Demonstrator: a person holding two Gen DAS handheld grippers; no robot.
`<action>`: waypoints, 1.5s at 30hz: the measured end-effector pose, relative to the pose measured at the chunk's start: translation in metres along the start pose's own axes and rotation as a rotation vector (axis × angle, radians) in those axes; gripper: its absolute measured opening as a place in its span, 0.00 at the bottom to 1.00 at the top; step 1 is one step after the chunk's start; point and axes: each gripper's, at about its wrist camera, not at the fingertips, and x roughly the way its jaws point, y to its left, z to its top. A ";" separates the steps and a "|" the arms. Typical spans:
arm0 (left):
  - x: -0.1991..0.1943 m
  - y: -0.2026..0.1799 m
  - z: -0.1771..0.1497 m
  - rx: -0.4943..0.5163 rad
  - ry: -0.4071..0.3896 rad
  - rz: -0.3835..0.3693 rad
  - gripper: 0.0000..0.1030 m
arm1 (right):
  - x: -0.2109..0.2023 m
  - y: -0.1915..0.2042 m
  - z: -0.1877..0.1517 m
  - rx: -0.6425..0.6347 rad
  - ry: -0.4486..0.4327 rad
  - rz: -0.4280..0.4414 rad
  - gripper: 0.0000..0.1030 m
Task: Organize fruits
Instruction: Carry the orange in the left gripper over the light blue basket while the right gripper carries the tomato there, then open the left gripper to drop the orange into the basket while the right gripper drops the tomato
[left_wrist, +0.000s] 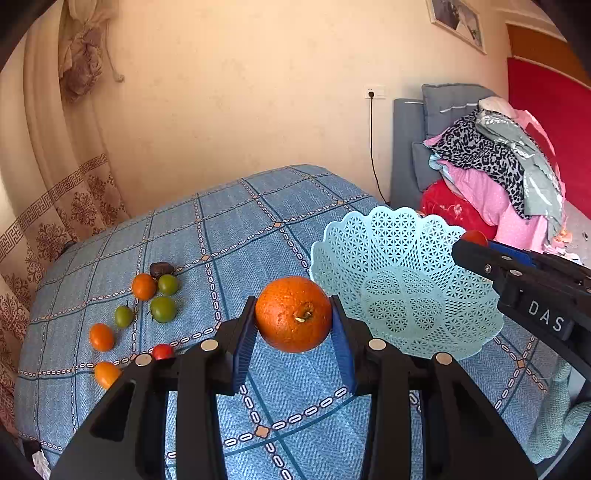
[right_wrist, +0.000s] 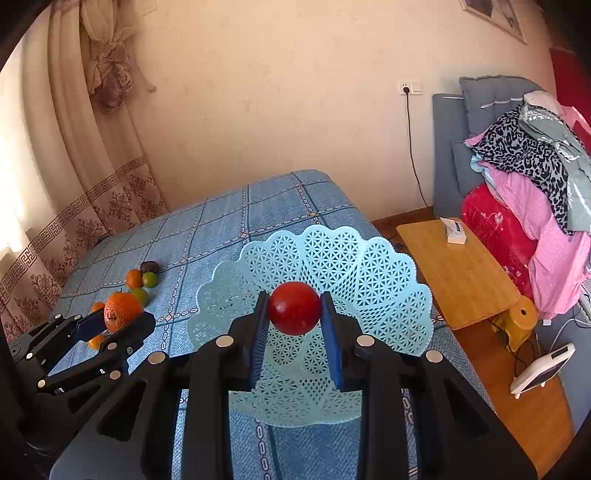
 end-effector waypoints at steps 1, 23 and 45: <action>0.001 -0.003 0.003 0.004 -0.003 -0.006 0.37 | 0.001 -0.003 0.001 0.008 0.001 -0.008 0.27; 0.036 -0.042 0.025 0.055 0.013 -0.091 0.37 | 0.023 -0.039 0.002 0.071 0.040 -0.082 0.27; 0.044 -0.030 0.019 0.006 0.034 -0.089 0.58 | 0.034 -0.043 -0.001 0.096 0.058 -0.096 0.50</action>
